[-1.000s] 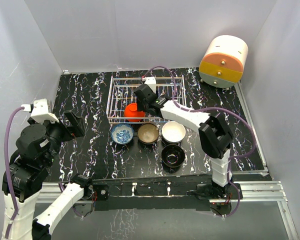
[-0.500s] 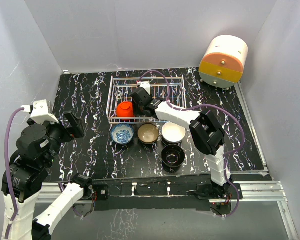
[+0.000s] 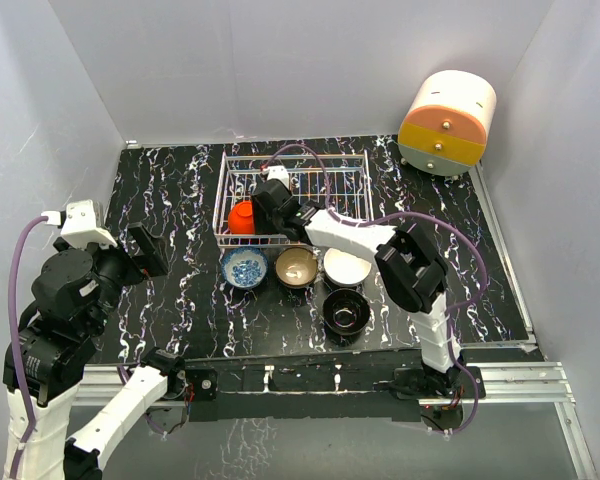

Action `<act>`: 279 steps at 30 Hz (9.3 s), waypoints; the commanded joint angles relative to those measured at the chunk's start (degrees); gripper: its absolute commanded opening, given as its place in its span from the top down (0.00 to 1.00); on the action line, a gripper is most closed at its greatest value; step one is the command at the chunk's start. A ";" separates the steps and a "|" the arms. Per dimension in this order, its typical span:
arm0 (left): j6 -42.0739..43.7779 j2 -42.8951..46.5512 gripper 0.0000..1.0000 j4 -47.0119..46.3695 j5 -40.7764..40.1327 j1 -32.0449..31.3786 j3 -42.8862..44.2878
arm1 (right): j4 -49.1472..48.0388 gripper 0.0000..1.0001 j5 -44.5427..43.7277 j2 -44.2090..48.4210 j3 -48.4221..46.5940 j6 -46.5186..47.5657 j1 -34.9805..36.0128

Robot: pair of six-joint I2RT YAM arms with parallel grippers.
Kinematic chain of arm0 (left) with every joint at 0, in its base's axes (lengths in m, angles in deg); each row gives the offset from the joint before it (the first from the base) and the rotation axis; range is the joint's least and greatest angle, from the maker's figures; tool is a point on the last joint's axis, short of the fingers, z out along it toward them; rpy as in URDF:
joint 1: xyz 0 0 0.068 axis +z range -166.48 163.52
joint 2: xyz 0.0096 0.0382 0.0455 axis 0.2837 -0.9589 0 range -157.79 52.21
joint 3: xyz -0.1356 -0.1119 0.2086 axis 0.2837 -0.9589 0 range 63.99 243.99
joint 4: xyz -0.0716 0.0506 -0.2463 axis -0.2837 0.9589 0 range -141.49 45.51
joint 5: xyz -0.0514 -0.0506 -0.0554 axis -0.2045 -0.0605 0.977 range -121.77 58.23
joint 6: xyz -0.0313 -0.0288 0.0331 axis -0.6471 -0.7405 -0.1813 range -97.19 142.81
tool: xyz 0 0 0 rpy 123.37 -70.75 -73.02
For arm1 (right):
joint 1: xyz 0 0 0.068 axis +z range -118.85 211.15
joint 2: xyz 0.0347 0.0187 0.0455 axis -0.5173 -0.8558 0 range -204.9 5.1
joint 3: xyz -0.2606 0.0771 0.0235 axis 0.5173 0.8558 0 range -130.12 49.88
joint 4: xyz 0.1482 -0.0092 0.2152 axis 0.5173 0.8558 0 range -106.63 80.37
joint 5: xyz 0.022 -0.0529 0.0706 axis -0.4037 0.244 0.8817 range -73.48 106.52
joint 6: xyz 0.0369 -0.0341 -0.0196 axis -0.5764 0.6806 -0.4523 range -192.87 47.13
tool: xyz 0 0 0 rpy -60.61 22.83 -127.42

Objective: Load the bowls into the dish rack

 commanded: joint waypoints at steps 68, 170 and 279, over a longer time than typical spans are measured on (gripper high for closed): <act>-1.68 6.09 0.03 0.57 -13.38 -0.31 4.67 | -12.09 0.92 9.23 13.77 8.10 18.16 21.96; -2.08 6.43 0.03 4.55 -13.39 -0.35 10.24 | -49.13 0.54 19.32 1.53 25.00 -41.82 -24.35; -0.89 10.06 0.03 3.04 -16.18 -0.66 4.27 | -17.67 0.46 0.80 -5.27 -3.63 3.83 -13.59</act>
